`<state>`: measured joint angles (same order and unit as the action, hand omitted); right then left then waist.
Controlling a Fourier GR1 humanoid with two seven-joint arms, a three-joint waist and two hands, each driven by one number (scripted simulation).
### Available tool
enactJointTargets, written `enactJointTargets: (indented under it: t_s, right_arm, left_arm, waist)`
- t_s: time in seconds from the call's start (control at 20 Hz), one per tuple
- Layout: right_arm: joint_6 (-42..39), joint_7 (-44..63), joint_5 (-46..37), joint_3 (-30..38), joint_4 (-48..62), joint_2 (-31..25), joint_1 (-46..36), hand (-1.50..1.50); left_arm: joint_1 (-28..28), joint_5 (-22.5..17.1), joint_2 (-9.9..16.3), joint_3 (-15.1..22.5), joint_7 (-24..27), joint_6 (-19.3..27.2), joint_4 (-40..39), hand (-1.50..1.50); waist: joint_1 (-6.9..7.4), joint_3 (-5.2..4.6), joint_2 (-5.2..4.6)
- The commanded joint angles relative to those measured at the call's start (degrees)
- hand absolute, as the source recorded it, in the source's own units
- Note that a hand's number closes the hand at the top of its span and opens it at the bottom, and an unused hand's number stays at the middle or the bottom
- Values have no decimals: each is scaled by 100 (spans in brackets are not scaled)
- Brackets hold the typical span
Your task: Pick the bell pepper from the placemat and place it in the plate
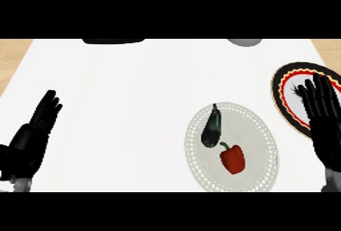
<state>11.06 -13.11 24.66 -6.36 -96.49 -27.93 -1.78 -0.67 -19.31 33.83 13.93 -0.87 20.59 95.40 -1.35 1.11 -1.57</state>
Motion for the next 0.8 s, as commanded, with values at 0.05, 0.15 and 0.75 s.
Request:
enactJointTargets:
  t_s: [0.05,0.15,0.75]
  right_arm:
    - [-463,238,43,123,210,-272,-513,150]
    - [-1043,217,203,274,469,-670,-1131,150]
    - [-811,-1853,-1081,787,1961,-372,-513,-150]
  left_arm:
    - [100,48,-418,392,-364,-117,-414,0]
    - [130,-212,-628,407,-475,-235,-923,0]
    - [-24,-332,-1569,540,-318,-669,-1641,0]
  waist:
    - [139,-111,137]
    - [187,-115,86]
    - [131,-110,152]
